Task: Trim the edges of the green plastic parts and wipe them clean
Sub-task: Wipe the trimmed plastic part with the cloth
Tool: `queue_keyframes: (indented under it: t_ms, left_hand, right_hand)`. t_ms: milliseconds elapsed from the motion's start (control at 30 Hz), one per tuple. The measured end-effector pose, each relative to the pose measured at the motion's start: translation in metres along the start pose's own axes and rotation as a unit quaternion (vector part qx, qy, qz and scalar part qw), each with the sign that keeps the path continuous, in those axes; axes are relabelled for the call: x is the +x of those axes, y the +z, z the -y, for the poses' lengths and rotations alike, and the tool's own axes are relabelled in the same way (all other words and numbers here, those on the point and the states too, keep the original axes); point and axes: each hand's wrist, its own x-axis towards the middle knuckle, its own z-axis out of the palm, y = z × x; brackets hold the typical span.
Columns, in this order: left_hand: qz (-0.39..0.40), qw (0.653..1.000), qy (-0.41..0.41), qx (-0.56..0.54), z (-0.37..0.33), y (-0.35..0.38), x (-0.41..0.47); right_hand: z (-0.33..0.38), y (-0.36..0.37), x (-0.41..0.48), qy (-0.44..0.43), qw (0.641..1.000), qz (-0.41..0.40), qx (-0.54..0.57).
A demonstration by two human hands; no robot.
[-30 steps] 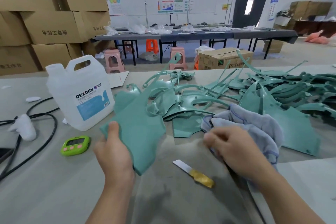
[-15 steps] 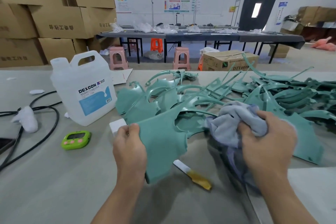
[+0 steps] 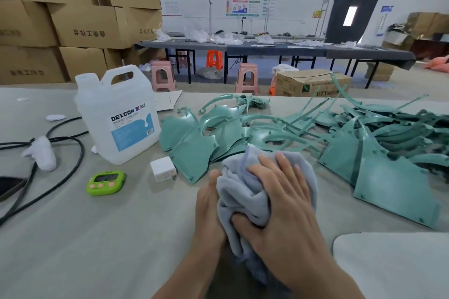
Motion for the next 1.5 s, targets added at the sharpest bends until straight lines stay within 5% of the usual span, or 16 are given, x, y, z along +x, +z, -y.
queue_keyframes:
  t_ms: [33, 67, 167, 267, 367, 733, 967, 1200, 1367, 1500]
  left_hand:
    - [0.098, 0.983, 0.121, -0.094, 0.007, -0.010, -0.004]
    - [0.107, 0.962, 0.205, -0.143, 0.005, -0.013, -0.003]
    - [0.027, 0.949, 0.265, -0.168, 0.005, -0.016, 0.010]
    - [-0.011, 0.950, 0.254, -0.183, -0.009, -0.006, 0.003]
    - [0.063, 0.928, 0.199, -0.307, -0.011, -0.012, 0.001]
    - [-0.002, 0.945, 0.302, -0.126, -0.009, -0.012, 0.001]
    - [-0.009, 0.959, 0.256, -0.123, -0.014, -0.019, 0.017]
    - [-0.038, 0.931, 0.357, -0.068, -0.013, -0.013, 0.005]
    - [-0.005, 0.906, 0.419, -0.062, -0.008, -0.014, 0.000]
    - [0.017, 0.897, 0.439, -0.050, -0.011, -0.012, 0.001]
  right_hand:
    - [-0.004, 0.000, 0.002, 0.009, 1.000, 0.007, -0.018]
    - [-0.007, -0.001, 0.005, 0.029, 0.999, 0.009, -0.026]
    - [-0.011, -0.005, 0.019, 0.091, 0.996, -0.011, -0.012]
    - [-0.001, -0.011, 0.022, 0.032, 0.999, -0.004, 0.033]
    - [0.005, -0.019, 0.011, -0.035, 0.997, 0.055, 0.050]
    - [-0.002, -0.008, 0.016, 0.100, 0.992, -0.040, -0.060]
    - [0.000, -0.015, 0.008, -0.055, 0.997, 0.046, 0.010]
    - [-0.026, 0.005, 0.034, 0.165, 0.983, -0.068, -0.031]
    - [-0.087, -0.015, 0.050, 0.387, 0.912, -0.131, -0.021]
    - [-0.106, -0.026, 0.045, 0.385, 0.898, -0.171, -0.125]
